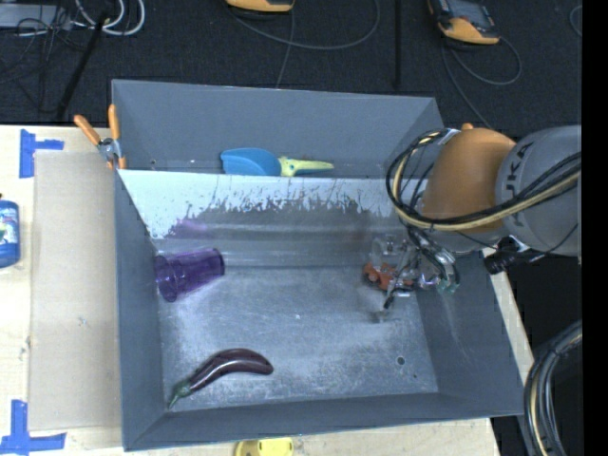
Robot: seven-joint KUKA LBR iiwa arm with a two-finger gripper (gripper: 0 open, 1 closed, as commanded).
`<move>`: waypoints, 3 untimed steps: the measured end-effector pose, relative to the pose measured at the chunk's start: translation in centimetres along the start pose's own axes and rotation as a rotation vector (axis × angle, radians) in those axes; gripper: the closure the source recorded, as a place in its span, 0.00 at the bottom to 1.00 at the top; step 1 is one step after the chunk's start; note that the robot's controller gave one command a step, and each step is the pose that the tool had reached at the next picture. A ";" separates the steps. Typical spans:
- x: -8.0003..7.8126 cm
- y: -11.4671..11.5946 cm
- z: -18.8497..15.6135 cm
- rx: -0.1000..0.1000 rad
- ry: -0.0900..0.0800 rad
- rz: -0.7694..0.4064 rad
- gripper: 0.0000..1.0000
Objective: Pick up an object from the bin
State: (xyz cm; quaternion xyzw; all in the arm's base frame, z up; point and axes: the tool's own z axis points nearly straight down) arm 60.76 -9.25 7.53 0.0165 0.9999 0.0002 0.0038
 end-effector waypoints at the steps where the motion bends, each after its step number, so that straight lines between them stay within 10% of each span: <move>1: -0.1 -0.4 0.1 -0.002 -0.001 0.135 0.00; 2: -0.7 -2.2 0.0 -0.001 0.001 0.176 0.00; 3: -0.8 -3.6 0.6 0.002 0.006 0.350 1.00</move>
Offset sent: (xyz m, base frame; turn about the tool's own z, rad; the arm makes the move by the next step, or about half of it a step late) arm 0.0070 -0.0335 -0.0004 0.1900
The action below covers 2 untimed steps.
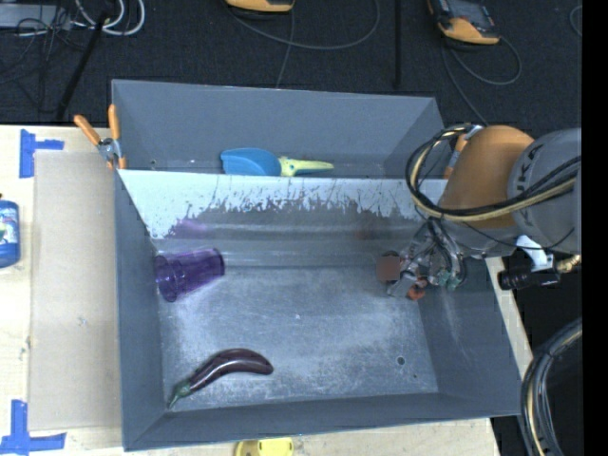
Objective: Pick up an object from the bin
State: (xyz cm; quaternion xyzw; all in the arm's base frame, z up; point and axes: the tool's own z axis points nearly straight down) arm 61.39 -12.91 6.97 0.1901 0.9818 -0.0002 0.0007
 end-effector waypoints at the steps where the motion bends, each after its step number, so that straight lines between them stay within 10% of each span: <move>1: 0.0 0.0 0.0 0.000 0.000 -0.001 1.00; 2: 1.8 -1.1 -18.6 -0.002 -0.008 0.004 1.00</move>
Offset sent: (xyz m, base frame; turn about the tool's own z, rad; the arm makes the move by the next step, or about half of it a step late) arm -0.0230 -0.0032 0.1824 0.0055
